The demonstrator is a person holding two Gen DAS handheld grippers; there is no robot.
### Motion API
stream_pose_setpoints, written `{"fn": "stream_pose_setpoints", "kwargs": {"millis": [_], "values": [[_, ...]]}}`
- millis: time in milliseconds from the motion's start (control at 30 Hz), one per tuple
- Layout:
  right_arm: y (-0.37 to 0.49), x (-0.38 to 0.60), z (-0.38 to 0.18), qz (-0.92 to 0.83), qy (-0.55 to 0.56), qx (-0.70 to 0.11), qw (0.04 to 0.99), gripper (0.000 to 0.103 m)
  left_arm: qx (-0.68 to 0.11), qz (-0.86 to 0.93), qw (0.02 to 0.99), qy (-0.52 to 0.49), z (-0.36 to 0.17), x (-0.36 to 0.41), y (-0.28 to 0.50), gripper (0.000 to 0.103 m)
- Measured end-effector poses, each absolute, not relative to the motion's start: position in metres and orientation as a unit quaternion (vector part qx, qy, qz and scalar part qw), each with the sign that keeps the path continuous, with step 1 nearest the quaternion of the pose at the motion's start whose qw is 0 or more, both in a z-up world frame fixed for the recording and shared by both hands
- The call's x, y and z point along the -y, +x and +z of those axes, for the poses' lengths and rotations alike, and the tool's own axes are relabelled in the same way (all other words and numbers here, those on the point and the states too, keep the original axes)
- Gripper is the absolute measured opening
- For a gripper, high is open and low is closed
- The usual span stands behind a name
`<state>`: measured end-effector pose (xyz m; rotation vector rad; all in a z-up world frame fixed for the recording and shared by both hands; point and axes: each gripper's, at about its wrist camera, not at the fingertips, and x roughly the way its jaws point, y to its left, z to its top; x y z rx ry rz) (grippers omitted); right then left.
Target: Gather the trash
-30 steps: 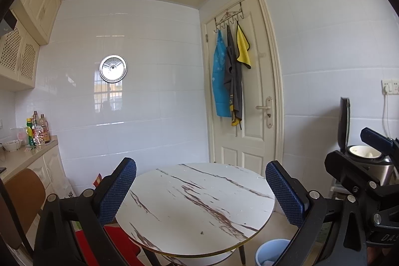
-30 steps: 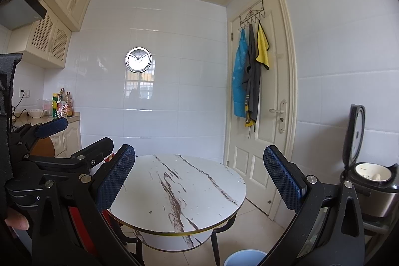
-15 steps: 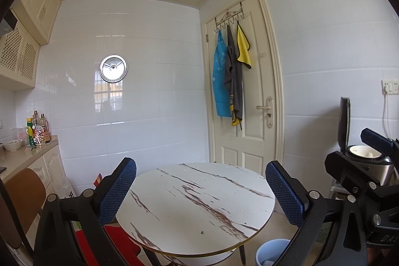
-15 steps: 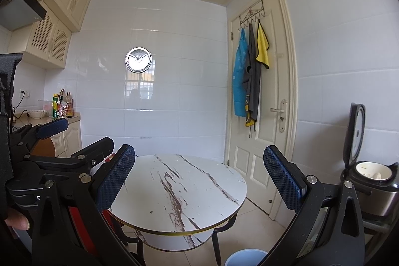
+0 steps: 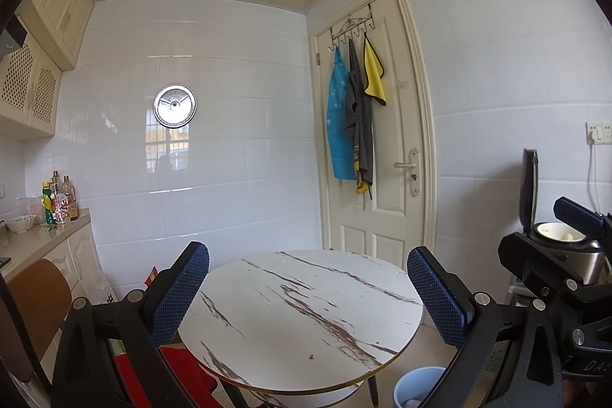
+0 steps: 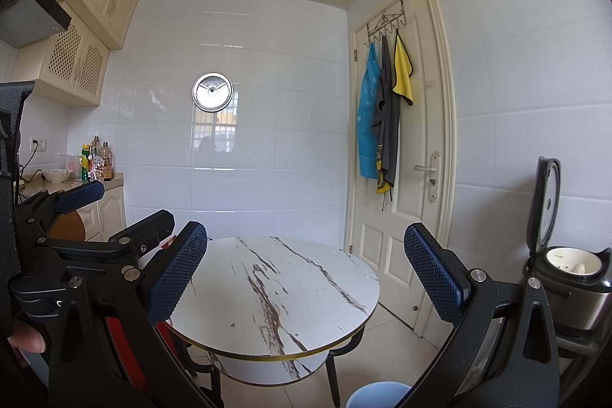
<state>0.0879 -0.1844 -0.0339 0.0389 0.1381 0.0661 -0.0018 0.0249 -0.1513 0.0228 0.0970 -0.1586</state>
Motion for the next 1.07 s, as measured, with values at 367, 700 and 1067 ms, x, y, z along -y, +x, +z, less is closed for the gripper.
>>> {"fn": "stream_pose_setpoints", "kwargs": {"millis": [367,700,1067], "values": [[0.088,0.185,-0.034,0.033,0.019,-0.069,0.997,0.103,-0.047,-0.08,0.996,0.012,-0.152,-0.03,0.001,0.102],[0.088,0.184,-0.033,0.033,0.021,-0.069,0.997,0.103,-0.047,-0.081,0.995,0.014,-0.152,-0.033,0.003,0.102],[0.089,0.184,-0.033,0.033,0.021,-0.069,0.997,0.103,-0.047,-0.083,0.995,0.012,-0.153,-0.036,0.005,0.102]]}}
